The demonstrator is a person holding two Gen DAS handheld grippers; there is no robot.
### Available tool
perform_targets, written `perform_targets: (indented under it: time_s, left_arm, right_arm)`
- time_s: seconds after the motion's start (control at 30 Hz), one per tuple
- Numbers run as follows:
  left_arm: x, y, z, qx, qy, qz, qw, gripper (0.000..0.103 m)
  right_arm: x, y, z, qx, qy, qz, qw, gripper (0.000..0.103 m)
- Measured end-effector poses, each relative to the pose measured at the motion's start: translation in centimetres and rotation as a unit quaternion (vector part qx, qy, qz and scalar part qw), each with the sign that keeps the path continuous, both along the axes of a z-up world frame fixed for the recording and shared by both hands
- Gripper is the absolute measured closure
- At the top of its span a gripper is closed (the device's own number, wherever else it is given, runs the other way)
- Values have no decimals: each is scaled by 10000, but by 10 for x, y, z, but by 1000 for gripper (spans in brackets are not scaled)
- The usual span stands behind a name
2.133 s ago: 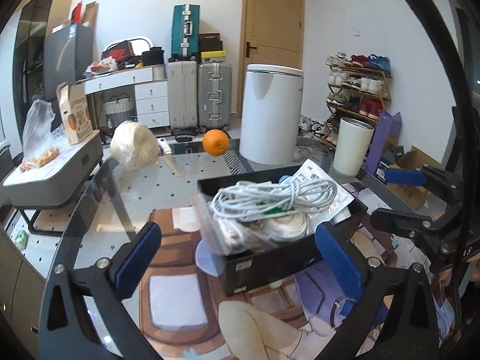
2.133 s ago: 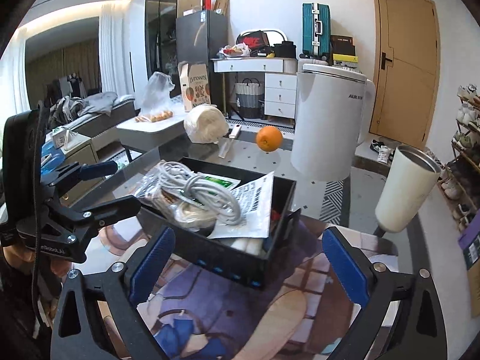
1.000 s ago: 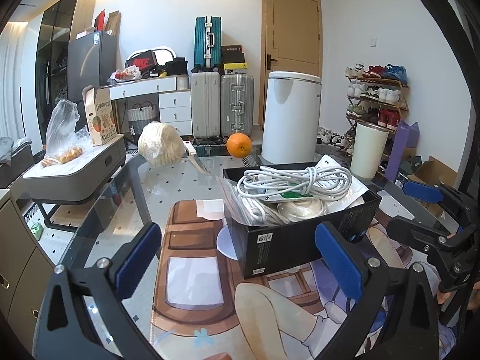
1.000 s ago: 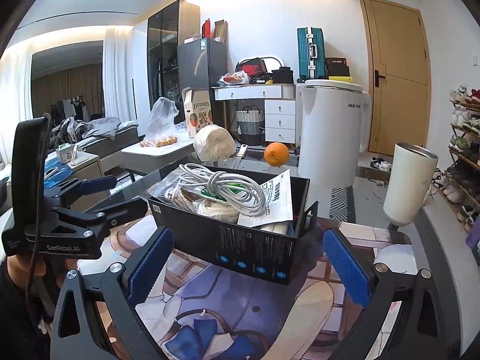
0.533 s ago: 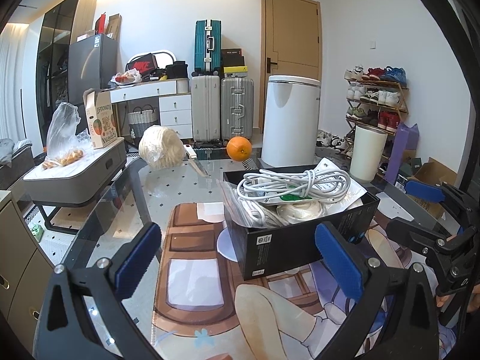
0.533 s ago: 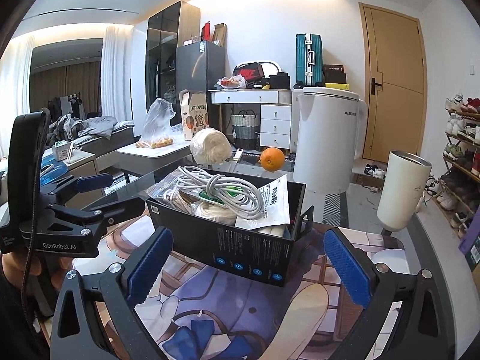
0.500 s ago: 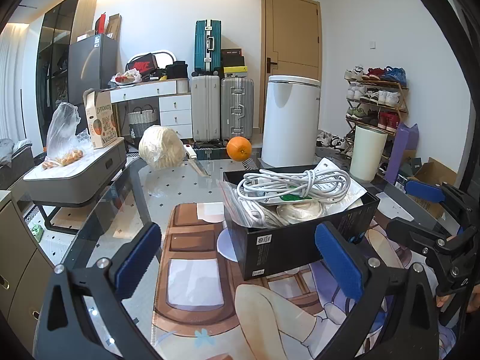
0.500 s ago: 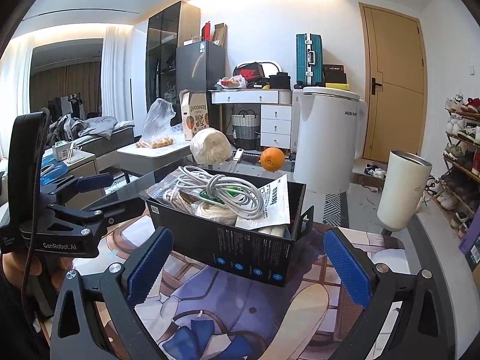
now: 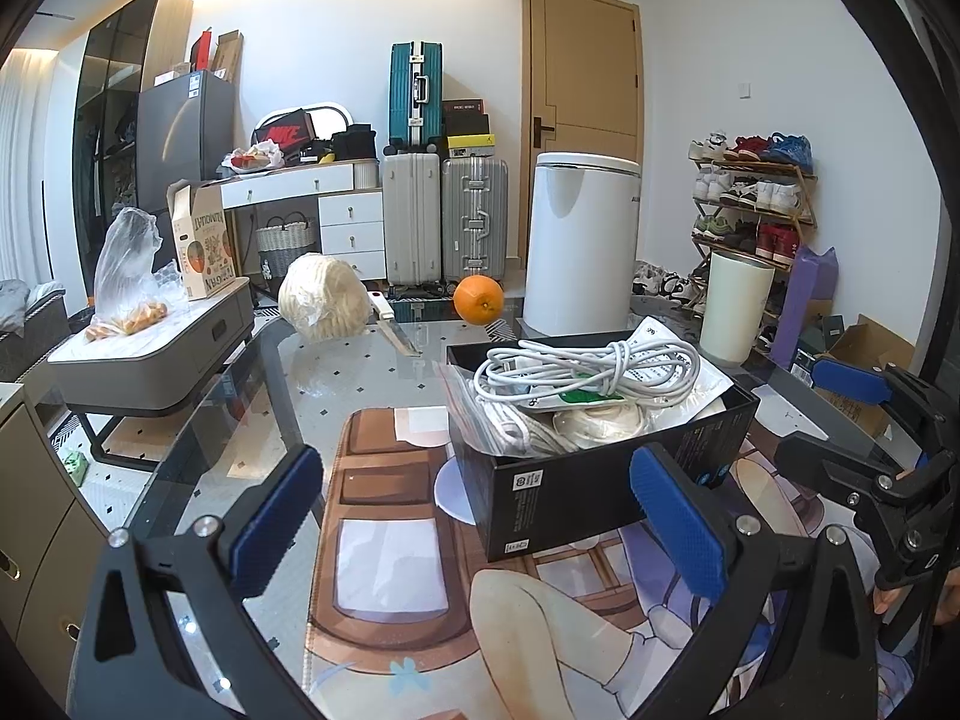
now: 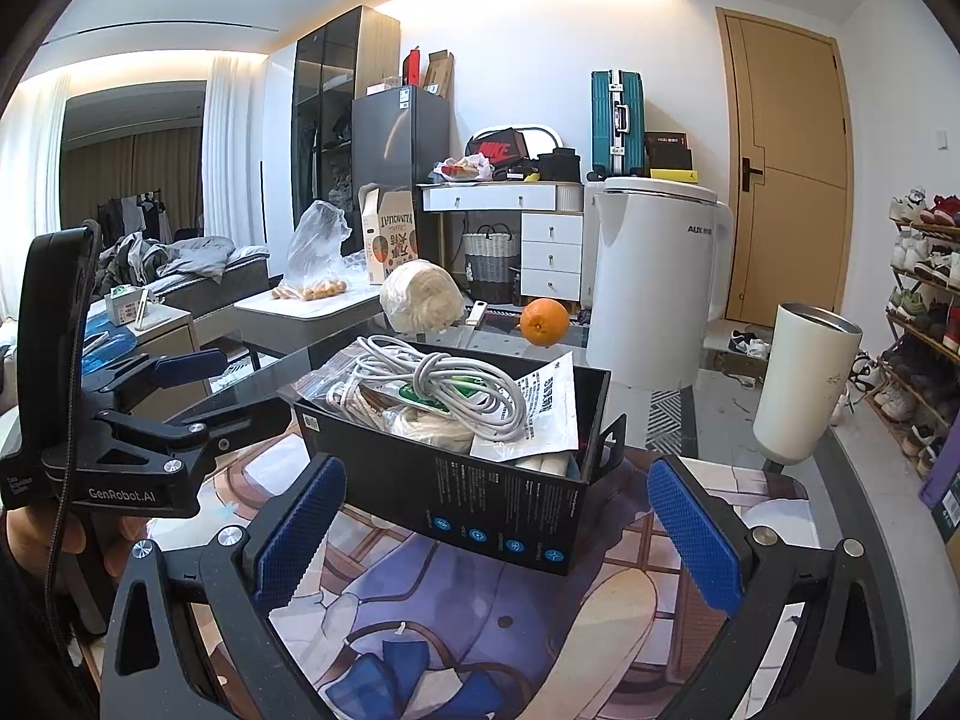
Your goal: Organize soft objects
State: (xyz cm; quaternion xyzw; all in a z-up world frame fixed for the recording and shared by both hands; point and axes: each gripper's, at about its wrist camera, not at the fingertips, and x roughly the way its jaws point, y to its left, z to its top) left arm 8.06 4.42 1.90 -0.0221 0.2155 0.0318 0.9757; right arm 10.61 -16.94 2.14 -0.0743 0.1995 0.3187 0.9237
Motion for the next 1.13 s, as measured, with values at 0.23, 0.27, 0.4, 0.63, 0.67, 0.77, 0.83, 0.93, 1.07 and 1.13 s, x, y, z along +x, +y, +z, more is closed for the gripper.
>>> perform_targets:
  time_s: [0.23,0.27,0.4,0.63,0.67,0.77,0.83,0.93,1.07,1.13]
  left_arm:
    - [0,0,0,5,8,-4,10000,0]
    - [0,0,-1,5,8,-2,10000,0]
    - [0,0,-1,-1,5,-2,10000,0]
    - [1,-1,0,32,22,32,10000,0]
    - [1,-1,1,34,26,31,10000,0]
    - [2,-1,0,54,32,53,10000,0]
    - [2,-1,0,60,27,62,10000,0]
    - [2,-1,0,59,27,61,10000,0]
    - [2,-1,0,60,22,63,10000,0]
    - [2,-1,0,61,23,54,10000,0]
  right_arm:
    - [0,0,0,2,-1,-5,10000,1]
    - [0,0,0,4,-2,-3,10000,1]
    - [0,0,0,3,2,-2,10000,1]
    - [0,-1,0,14,4,-6,10000,0]
    - [0,-1,0,15,3,-5,10000,0]
    - [0,-1,0,17,2,-10,10000,0]
    - [0,-1,0,15,3,-10,10000,0]
    - [0,-1,0,16,2,-8,10000,0]
    - [0,-1,0,16,4,-10,10000,0]
    - [0,-1,0,17,3,-8,10000,0]
